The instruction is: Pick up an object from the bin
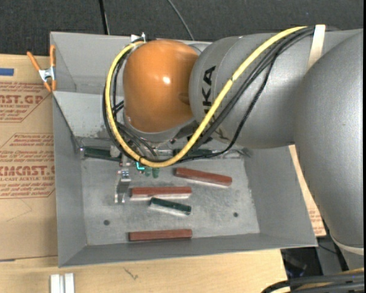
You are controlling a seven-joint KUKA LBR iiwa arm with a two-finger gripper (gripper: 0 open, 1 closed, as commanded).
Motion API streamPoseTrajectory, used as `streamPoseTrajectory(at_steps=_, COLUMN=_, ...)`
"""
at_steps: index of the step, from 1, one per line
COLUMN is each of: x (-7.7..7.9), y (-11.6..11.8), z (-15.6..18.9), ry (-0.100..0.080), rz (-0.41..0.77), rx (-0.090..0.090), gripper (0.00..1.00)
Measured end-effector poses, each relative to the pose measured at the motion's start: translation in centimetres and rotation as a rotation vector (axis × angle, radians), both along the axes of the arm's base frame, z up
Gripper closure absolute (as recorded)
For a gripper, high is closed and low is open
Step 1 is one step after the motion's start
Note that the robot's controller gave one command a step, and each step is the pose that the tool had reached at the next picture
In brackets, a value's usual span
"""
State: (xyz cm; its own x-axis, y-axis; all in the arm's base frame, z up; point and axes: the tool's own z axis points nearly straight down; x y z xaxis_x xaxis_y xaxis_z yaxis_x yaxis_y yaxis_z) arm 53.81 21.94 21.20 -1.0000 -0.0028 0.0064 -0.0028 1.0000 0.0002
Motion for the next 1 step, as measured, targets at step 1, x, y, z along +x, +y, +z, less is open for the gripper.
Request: streamPoseTrajectory(at_steps=1, x=0.21, y=-0.12, z=0.42, ry=-0.008, rz=-0.002, rx=0.001, gripper=0.0)
